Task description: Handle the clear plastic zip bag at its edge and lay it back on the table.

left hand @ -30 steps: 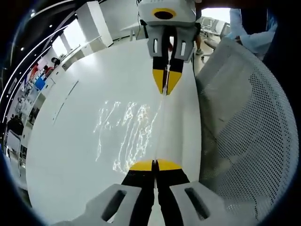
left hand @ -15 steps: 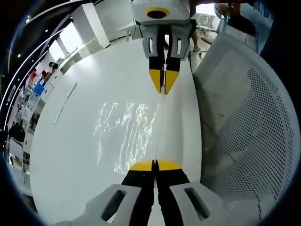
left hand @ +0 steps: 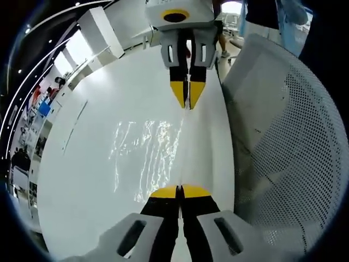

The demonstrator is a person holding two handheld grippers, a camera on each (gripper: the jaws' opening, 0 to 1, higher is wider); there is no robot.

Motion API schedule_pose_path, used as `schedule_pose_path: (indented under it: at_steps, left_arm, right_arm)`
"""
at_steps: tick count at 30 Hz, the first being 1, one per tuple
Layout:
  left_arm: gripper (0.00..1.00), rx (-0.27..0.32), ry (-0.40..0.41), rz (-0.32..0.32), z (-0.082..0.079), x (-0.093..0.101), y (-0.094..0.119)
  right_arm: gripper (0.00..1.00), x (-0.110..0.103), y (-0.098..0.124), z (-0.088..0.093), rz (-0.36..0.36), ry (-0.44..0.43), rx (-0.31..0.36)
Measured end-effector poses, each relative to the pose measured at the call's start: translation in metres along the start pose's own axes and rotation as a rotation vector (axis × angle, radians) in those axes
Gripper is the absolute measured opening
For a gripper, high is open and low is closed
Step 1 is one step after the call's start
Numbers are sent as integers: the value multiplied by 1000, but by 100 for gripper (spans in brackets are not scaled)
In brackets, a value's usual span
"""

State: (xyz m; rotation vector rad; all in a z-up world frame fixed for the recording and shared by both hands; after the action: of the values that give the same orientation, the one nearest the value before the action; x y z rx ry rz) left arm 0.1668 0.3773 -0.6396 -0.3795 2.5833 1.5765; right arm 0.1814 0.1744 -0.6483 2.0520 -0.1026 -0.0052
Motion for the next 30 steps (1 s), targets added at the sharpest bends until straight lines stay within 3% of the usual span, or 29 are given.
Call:
schedule_pose_path:
  at_steps: [14,30]
  left_arm:
    - [0,-3,-33,-11,1,-2,-1]
    - [0,-6,-94,-32,-2,0,-2]
  right_arm:
    - [6,1,2,0,-6,34,30]
    - [10,5,5,-16,-4,19,89]
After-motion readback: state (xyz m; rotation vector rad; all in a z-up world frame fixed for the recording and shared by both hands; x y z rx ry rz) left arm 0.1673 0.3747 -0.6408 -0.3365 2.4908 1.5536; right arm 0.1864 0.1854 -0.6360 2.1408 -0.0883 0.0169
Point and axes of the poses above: the point that each gripper's makers call its tool centre point, and the gripper's own axes: y roughly backward along the fingers, x roughly to its right, z roughly out of its underside, the point moved 10 cm from there along y, roughly backward along the fingers, and after that the axes turned 4 degrees about -x, right-handed, at the moved point
